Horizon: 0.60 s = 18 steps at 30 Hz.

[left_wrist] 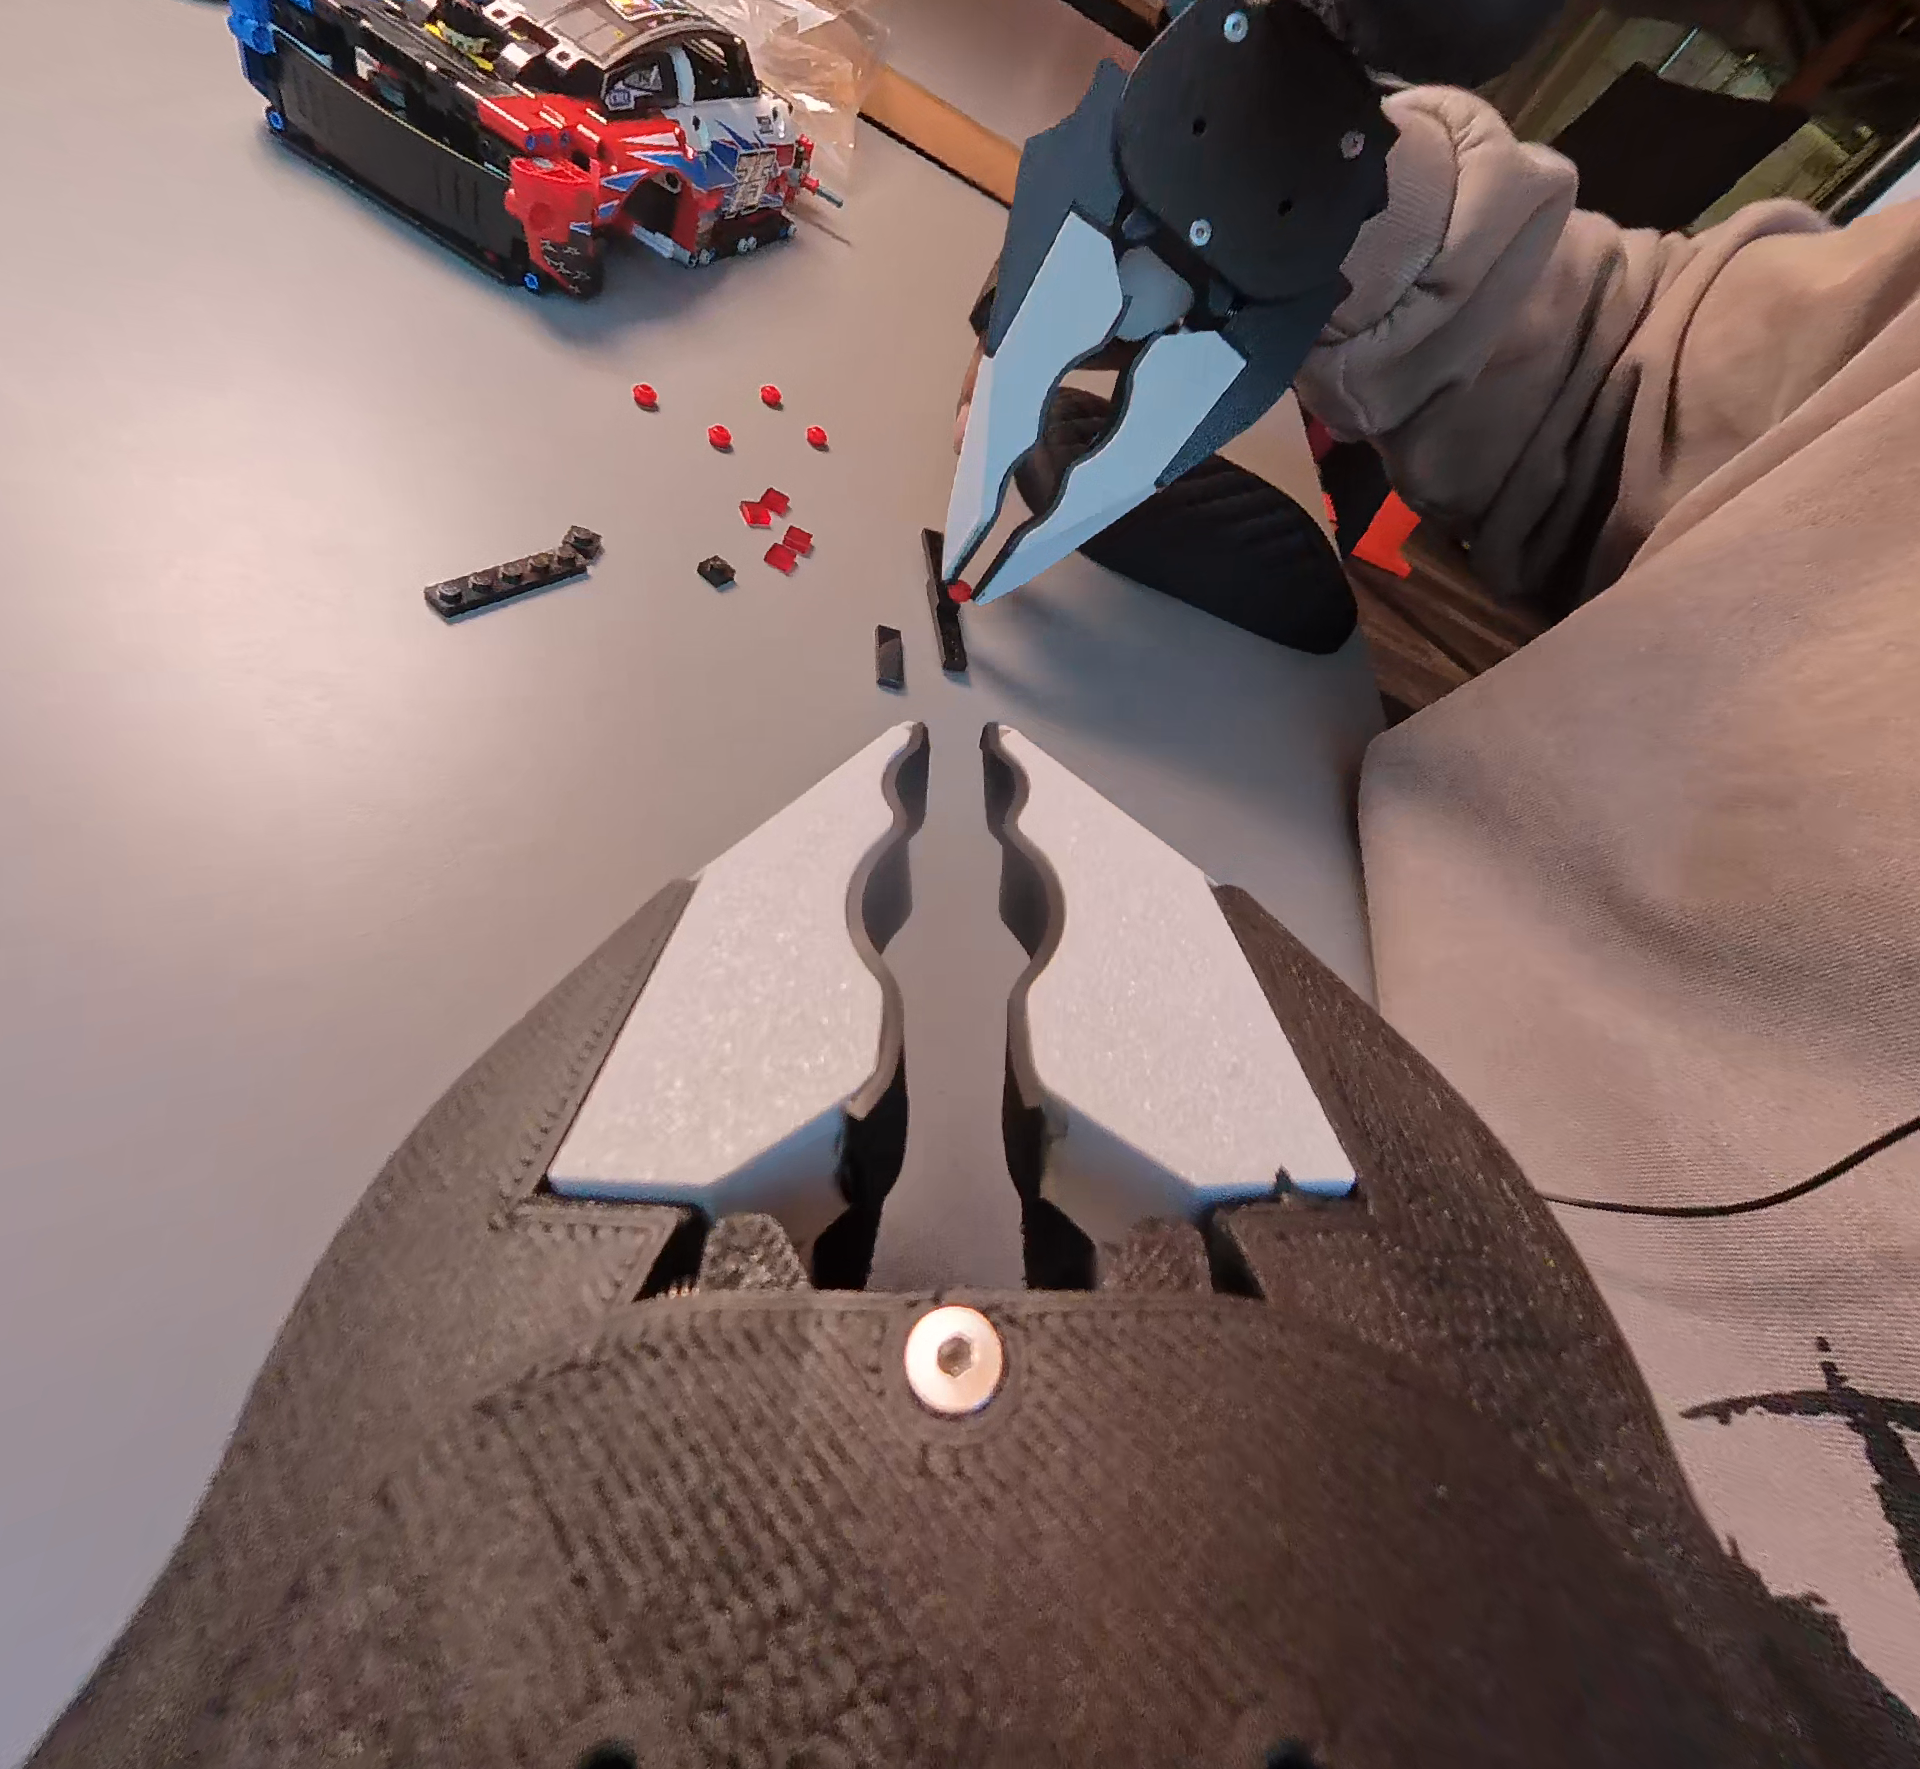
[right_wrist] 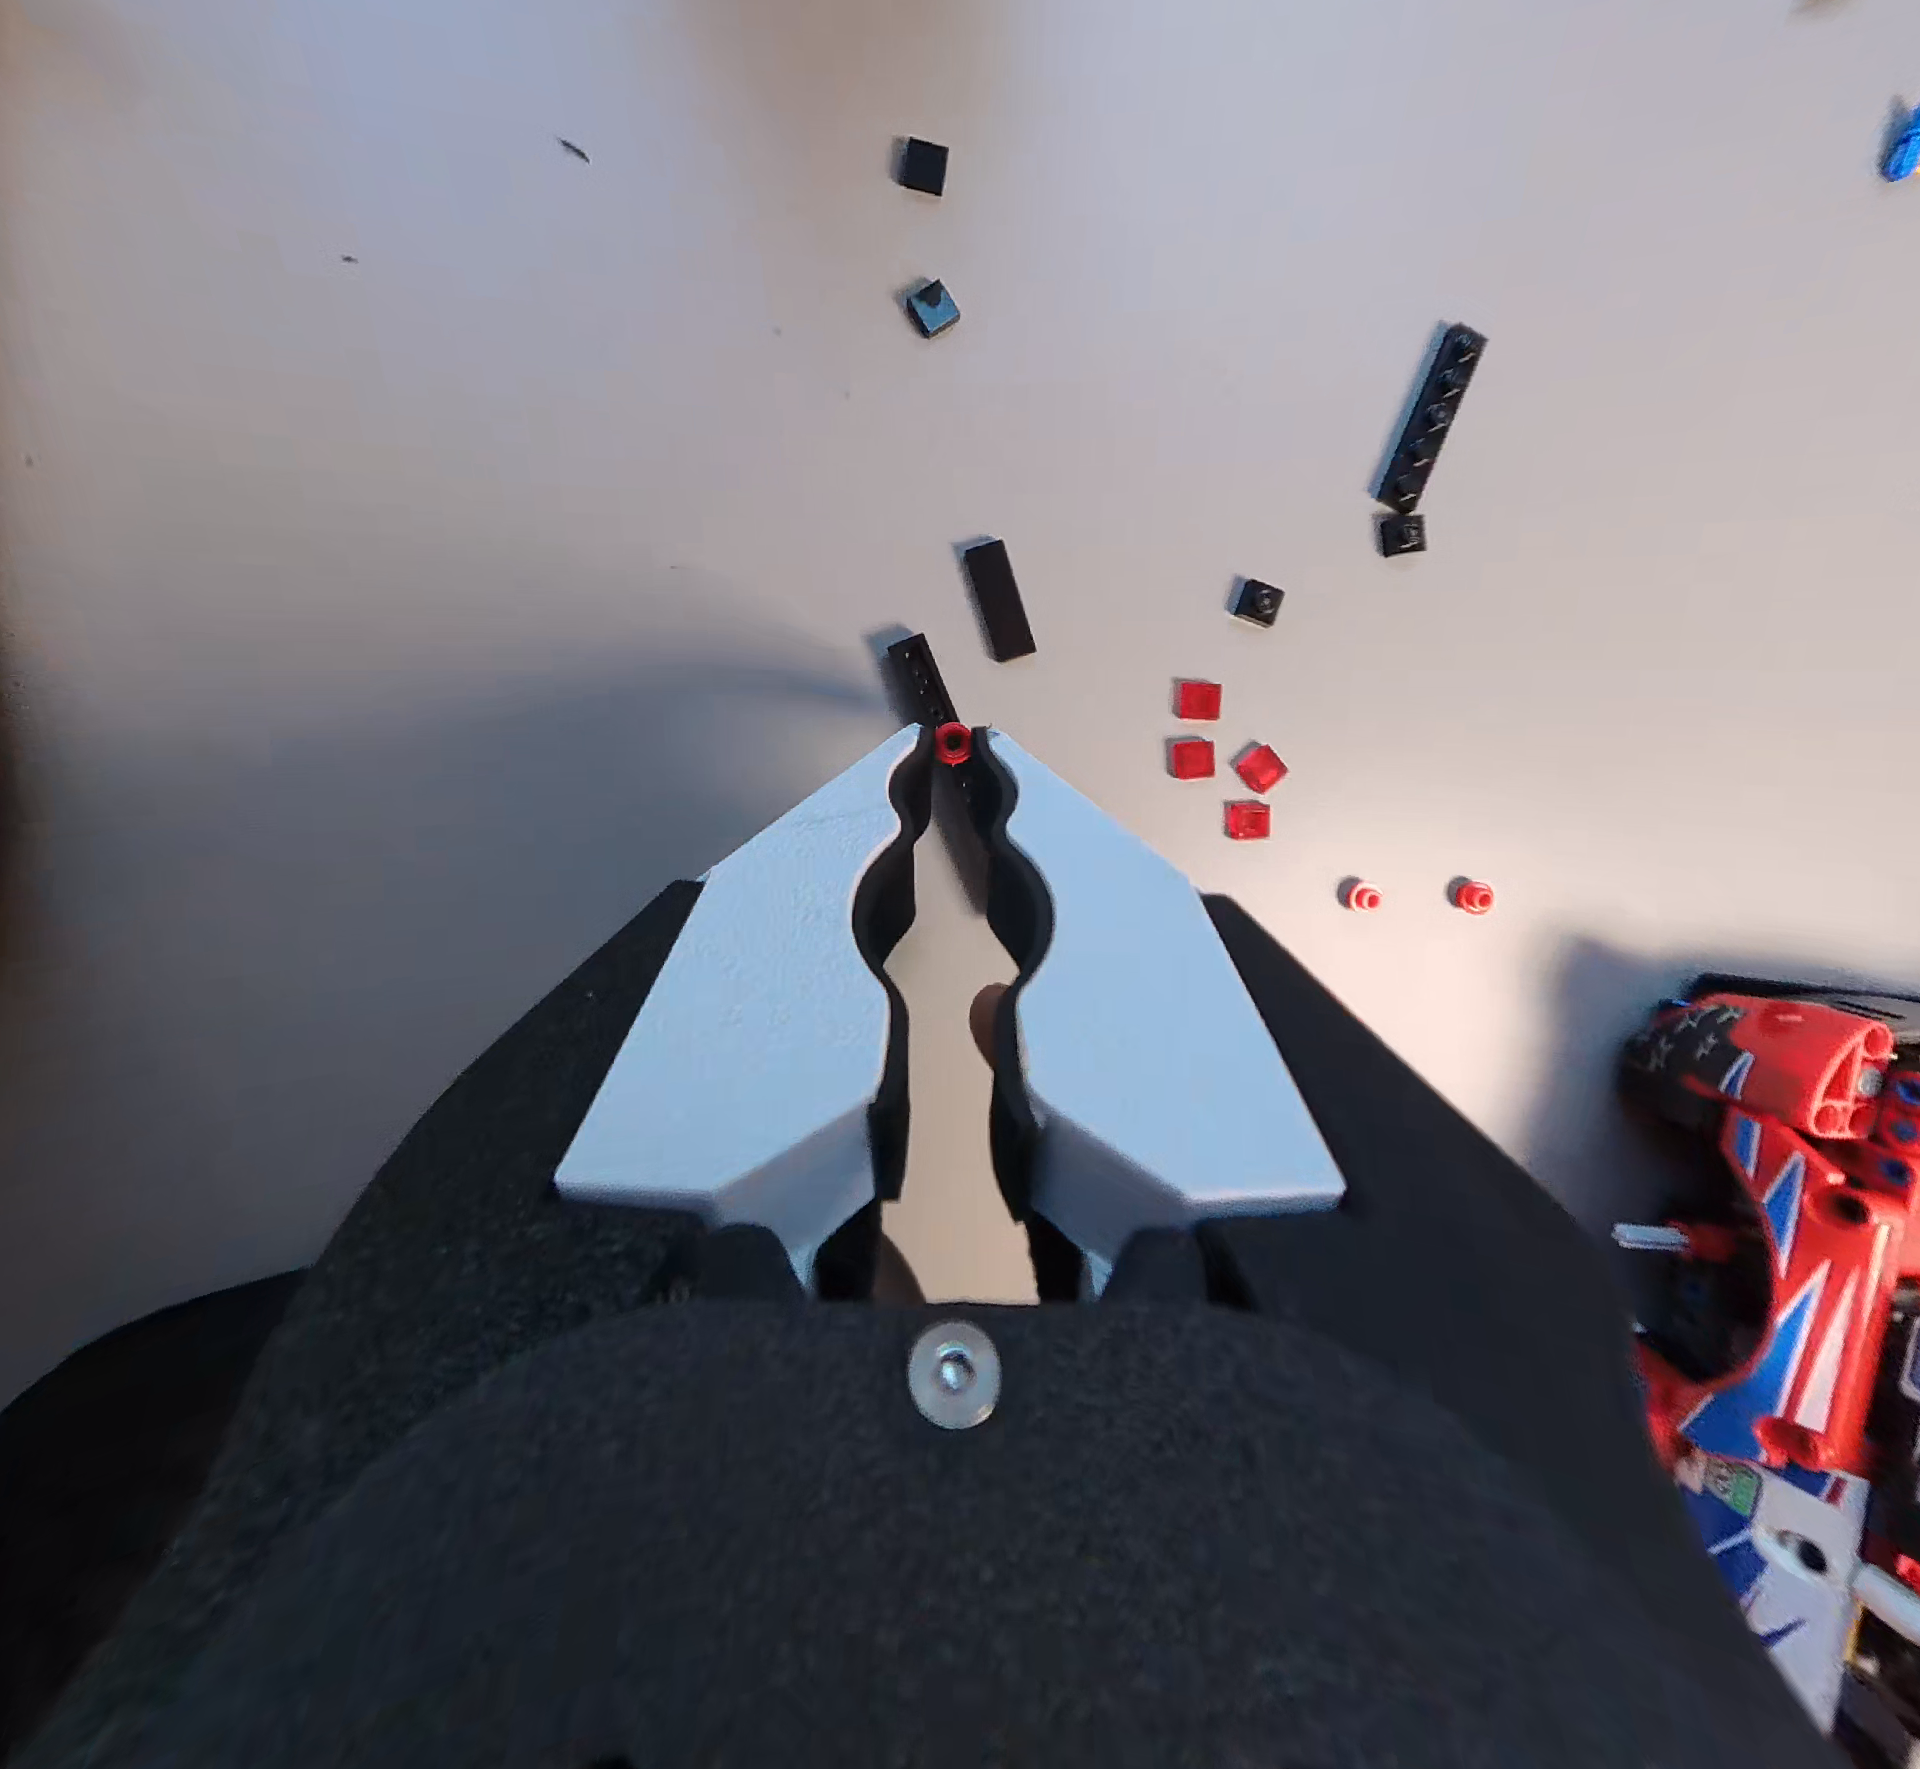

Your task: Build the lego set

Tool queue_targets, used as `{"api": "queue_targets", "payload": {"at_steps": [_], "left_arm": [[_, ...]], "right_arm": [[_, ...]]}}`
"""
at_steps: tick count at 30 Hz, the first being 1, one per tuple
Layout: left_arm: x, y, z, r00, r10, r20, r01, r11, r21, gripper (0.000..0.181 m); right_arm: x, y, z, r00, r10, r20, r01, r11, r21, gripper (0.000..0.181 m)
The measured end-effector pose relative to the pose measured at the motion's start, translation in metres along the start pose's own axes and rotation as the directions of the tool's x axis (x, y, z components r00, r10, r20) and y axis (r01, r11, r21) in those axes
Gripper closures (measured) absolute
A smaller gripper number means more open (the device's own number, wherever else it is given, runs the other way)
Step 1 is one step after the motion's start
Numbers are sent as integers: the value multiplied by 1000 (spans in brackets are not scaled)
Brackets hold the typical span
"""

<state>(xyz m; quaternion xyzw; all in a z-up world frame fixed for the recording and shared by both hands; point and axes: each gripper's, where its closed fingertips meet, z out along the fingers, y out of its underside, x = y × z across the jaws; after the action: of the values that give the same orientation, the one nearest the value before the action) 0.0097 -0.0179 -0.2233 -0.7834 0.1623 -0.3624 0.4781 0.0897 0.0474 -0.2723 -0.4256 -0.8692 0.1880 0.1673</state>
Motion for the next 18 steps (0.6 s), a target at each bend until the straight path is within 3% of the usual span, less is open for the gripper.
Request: {"api": "queue_targets", "payload": {"at_steps": [11, 18], "left_arm": [[-2, 21, 21, 982, 170, 87, -156, 977, -144, 165], [0, 26, 68, 922, 363, 134, -317, 907, -279, 159]], "right_arm": [[-1, 4, 7, 998, -53, 32, 55, 996, -67, 177], [-2, 5, 8, 997, -48, 55, 51, 997, -62, 177]]}}
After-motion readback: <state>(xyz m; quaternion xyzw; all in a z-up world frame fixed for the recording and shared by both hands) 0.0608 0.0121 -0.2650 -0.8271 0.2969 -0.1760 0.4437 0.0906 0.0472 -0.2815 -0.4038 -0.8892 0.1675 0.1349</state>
